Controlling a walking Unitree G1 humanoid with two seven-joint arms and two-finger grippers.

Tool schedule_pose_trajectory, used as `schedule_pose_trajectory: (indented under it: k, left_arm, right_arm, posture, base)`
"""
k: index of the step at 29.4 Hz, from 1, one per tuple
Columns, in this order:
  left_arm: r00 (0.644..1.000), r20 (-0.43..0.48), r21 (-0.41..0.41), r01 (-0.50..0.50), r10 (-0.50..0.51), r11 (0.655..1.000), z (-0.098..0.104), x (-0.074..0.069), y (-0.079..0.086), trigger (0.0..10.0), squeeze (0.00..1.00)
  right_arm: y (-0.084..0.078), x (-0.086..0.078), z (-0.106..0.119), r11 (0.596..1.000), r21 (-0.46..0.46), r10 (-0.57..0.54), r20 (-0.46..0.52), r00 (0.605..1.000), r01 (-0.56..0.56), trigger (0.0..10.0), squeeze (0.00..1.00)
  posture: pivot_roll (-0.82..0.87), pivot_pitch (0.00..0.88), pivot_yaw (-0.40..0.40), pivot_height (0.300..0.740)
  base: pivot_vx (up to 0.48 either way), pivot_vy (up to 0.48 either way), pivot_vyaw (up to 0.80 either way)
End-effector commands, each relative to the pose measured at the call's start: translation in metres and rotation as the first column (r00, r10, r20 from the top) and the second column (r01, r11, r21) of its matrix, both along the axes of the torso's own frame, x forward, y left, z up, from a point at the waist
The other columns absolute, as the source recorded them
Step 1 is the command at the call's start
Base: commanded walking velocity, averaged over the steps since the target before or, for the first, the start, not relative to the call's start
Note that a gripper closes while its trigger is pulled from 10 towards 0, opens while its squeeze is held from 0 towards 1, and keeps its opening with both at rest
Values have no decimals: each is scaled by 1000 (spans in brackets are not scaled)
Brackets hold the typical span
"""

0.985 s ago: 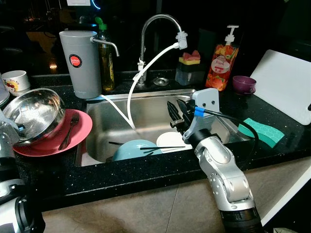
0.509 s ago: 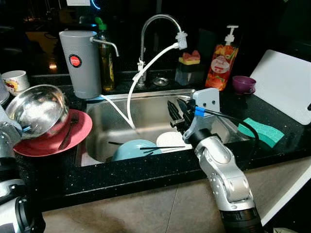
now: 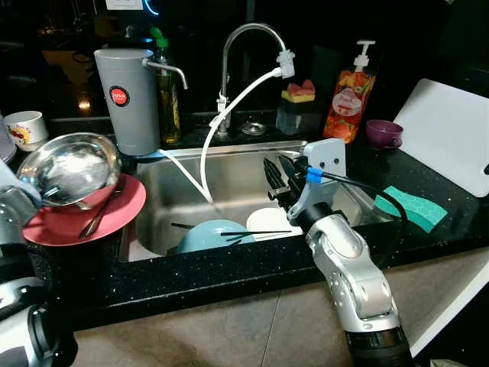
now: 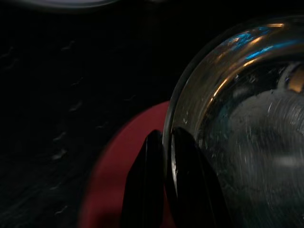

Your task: Kitchen organization

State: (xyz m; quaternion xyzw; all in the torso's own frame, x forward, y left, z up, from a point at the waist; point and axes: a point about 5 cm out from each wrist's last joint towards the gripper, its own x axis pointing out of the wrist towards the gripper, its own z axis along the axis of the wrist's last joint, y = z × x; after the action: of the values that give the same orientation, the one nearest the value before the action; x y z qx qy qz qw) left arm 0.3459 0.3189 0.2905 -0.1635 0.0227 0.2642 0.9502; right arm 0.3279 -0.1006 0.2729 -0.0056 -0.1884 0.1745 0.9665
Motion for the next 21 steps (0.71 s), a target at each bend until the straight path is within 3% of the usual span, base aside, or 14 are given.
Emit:
schedule_pose_trajectory:
  k: [1, 2, 4, 5, 8, 15, 21]
  left_arm:
    - [985, 140, 87, 93, -104, 992, 24, 0, -17, 10000, 0]
    - [969, 187, 126, 139, -161, 982, 32, 1, -28, 10000, 0]
    - [969, 187, 126, 139, -161, 982, 32, 1, -28, 10000, 0]
    - [953, 226, 161, 166, -200, 973, 38, 0, -37, 10000, 0]
    - [938, 284, 232, 135, -200, 963, 49, -4, -42, 10000, 0]
    - [938, 310, 293, 63, -157, 954, 57, -11, -36, 10000, 0]
    - [938, 309, 382, 32, -160, 923, 58, -15, -37, 10000, 0]
  right_arm:
    - [-3, 0, 5, 993, 114, 25, -12, 1000, -23, 10000, 0]
    - [-4, 0, 9, 981, 189, 52, -18, 999, -47, 10000, 0]
    - [-4, 0, 9, 981, 189, 52, -18, 999, -47, 10000, 0]
    - [-6, -1, 14, 966, 249, 81, -14, 997, -75, 10000, 0]
    - [-9, -3, 22, 936, 334, 116, 2, 993, -110, 10000, 0]
    - [-10, -4, 23, 923, 364, 131, 5, 991, -124, 10000, 0]
    - [-9, -5, 27, 904, 399, 156, 16, 988, -150, 10000, 0]
  posture:
    - [90, 98, -38, 740]
    - [90, 98, -38, 740]
    - [90, 98, -38, 740]
    - [88, 100, -36, 740]
    - [102, 108, -33, 740]
    - [106, 112, -38, 740]
    - [107, 113, -48, 740]
  base:
    - [0, 0, 0]
    - [0, 0, 0]
    - [0, 0, 0]
    - [0, 0, 0]
    - [0, 0, 0]
    - [0, 0, 0]
    - [0, 0, 0]
